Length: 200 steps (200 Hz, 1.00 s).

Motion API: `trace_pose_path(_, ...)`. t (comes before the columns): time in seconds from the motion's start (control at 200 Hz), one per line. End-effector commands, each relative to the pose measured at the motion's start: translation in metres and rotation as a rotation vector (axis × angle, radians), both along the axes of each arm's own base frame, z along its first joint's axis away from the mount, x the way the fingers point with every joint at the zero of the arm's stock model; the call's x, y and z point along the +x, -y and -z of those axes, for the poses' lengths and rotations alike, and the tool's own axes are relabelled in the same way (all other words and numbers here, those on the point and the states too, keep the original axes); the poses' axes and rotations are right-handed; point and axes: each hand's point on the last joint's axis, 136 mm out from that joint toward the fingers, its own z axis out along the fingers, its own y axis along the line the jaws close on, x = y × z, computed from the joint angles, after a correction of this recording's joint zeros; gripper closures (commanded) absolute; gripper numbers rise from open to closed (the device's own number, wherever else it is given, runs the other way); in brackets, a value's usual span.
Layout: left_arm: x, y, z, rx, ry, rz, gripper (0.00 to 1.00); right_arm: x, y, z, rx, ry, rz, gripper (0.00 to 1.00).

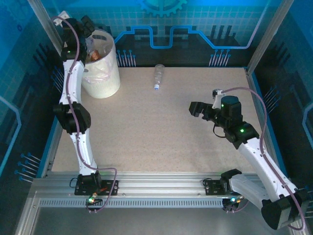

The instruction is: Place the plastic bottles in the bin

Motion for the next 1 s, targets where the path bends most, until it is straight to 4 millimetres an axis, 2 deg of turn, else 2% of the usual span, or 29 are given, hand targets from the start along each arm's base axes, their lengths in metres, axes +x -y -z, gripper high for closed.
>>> trace_pose_path(0.0, -0.023, 0.004, -0.041, -0.008, 0.052, 0.0, 0.01, 0.002, 0.004, 0.003, 0.012, -0.015, 0.026, 0.0)
trace_pose_path(0.14, -0.033, 0.009, -0.052, -0.008, 0.055, 0.014, 0.01, 0.002, 0.006, 0.004, 0.01, -0.02, 0.036, 0.0)
trace_pose_path(0.28, -0.038, 0.032, -0.051, 0.0, 0.036, 0.07, 0.01, 0.002, 0.007, 0.007, 0.015, -0.035, 0.052, 0.0)
trace_pose_path(0.42, -0.043, 0.074, -0.048, 0.071, 0.009, 0.141, 0.01, 0.004, 0.008, 0.01, 0.033, -0.066, 0.072, 0.0)
trace_pose_path(0.545, -0.054, 0.123, -0.047, 0.151, 0.01, 0.207, 0.01, 0.002, 0.003, 0.019, 0.039, -0.115, 0.051, 0.0)
trace_pose_path(0.575, -0.058, 0.138, -0.044, 0.172, 0.009, 0.227, 0.01, 0.004, 0.001, 0.008, 0.048, -0.1, 0.044, 0.0)
trace_pose_path(0.605, -0.062, 0.153, -0.043, 0.191, 0.012, 0.248, 0.01, 0.003, 0.0, 0.009, 0.048, -0.108, 0.04, 0.0)
trace_pose_path(0.715, -0.077, 0.192, -0.025, 0.223, 0.014, 0.298, 0.01, 0.002, -0.001, 0.011, 0.049, -0.127, 0.034, 0.0)
trace_pose_path(0.855, -0.09, 0.228, 0.013, 0.2, -0.02, 0.346, 0.01, 0.0, 0.0, 0.013, 0.054, -0.14, 0.037, 0.0)
trace_pose_path(0.995, -0.092, 0.266, 0.058, 0.218, -0.108, 0.389, 0.01, -0.002, 0.0, 0.014, 0.055, -0.15, 0.04, 0.0)
